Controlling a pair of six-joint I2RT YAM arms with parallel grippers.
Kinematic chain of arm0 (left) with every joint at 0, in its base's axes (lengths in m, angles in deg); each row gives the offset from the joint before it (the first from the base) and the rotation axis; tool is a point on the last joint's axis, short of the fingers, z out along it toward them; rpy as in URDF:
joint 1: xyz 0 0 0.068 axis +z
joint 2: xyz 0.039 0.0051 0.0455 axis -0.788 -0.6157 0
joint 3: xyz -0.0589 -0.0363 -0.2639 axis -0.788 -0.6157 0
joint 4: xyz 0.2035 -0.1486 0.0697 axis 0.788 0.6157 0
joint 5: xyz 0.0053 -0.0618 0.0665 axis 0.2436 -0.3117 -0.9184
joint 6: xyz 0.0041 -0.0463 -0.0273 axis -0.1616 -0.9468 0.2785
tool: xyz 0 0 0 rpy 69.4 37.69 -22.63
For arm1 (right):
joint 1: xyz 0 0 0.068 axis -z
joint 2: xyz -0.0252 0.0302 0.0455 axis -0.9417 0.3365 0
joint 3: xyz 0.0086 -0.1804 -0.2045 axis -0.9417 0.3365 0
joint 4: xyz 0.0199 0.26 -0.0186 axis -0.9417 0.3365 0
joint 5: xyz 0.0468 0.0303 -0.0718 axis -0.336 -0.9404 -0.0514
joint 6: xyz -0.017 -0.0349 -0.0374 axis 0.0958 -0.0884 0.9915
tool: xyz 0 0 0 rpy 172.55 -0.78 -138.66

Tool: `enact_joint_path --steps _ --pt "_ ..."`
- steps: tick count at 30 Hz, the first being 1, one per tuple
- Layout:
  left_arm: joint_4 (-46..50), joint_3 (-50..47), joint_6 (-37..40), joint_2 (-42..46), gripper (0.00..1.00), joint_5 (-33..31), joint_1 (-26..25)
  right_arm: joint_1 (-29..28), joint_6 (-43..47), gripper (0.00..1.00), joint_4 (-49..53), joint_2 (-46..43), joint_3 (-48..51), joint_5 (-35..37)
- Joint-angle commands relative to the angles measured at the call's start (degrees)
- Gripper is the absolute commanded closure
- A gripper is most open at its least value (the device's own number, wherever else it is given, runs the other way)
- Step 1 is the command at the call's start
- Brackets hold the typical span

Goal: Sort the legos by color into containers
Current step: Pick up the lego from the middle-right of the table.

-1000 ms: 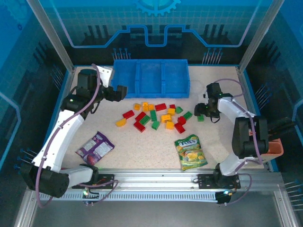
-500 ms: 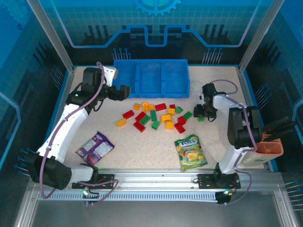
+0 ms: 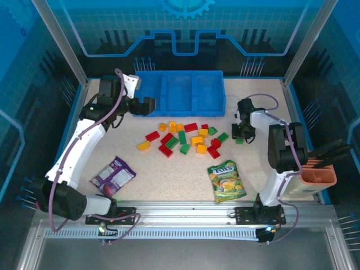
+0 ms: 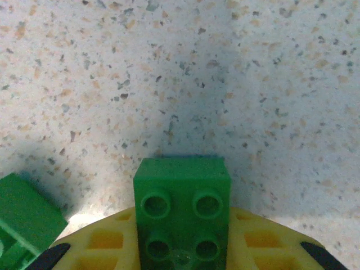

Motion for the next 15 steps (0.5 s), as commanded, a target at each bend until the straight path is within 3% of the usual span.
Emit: enact_joint_path --steps 1,8,15 --pt "0.7 1.5 0.9 -0.4 0.01 1.1 0.1 -1.5 1.6 0.78 3.2 -6.7 -6.4 -1.4" --pt "0.2 1.5 1.8 0.7 0.01 0.7 0.1 -7.5 6.6 0.78 3.8 -3.3 -26.0 2.0" --pt "-0.7 1.3 1.6 0.8 0.01 1.2 0.1 -11.5 11.4 0.78 4.2 14.2 -48.6 2.2"
